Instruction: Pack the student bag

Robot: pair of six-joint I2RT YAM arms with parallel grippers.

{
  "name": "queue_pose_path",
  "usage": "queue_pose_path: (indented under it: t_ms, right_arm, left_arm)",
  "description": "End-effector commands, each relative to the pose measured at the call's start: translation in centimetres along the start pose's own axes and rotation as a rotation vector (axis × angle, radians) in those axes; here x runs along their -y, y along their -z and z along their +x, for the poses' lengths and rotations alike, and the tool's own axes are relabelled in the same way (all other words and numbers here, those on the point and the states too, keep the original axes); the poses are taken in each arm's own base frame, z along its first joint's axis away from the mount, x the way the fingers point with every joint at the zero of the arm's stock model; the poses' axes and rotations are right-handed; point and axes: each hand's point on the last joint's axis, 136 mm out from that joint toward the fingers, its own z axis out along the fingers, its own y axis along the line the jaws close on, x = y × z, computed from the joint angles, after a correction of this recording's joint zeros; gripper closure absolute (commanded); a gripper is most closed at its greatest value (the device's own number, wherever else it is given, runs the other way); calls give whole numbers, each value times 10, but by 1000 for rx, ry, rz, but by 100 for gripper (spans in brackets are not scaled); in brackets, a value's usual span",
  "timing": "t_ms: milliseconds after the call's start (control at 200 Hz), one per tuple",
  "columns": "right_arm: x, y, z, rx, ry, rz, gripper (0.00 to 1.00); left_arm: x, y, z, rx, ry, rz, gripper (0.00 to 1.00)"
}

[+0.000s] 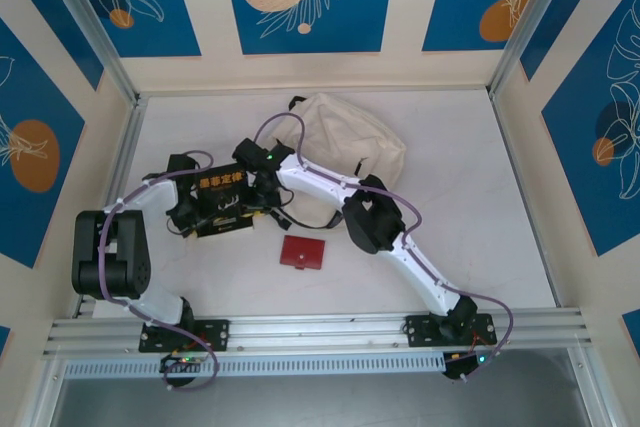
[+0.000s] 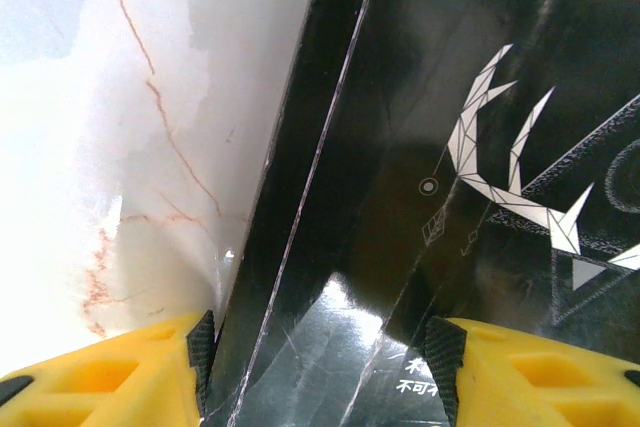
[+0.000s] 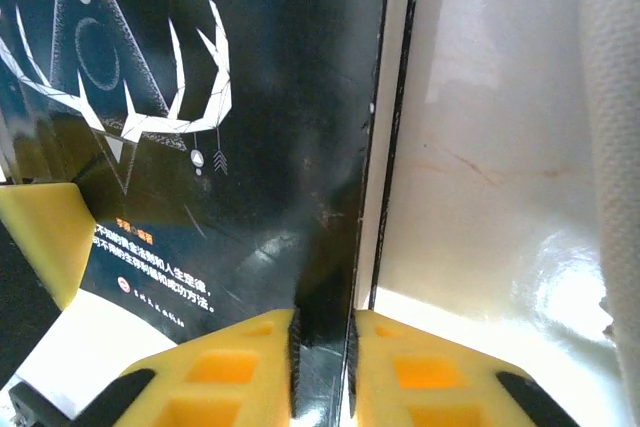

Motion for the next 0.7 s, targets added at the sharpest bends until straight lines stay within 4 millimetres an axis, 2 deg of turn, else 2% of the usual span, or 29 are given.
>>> queue_pose_path:
  t_ms: [0, 60, 225, 325, 520, 695]
  right_arm:
    - [-51, 35, 4, 16, 60, -188, 83]
    - [-50, 41, 2, 24, 46, -203, 84]
    - [-51, 56, 0, 47, 29, -249, 100]
    - [-49, 65, -3, 74, 35, -248, 100]
    - [-31, 79, -9, 132, 37, -211, 100]
    - [-11, 91, -14, 165, 15, -185, 100]
  left_arm:
    - [3, -22, 20, -87, -6, 5, 41]
    - [5, -20, 18, -82, -8, 12, 41]
    - [15, -6, 12, -54, -14, 65, 39]
    - [21, 9, 5, -19, -17, 92, 31]
    - [36, 36, -5, 41, -14, 175, 14]
    - [44, 31, -1, 14, 10, 249, 11]
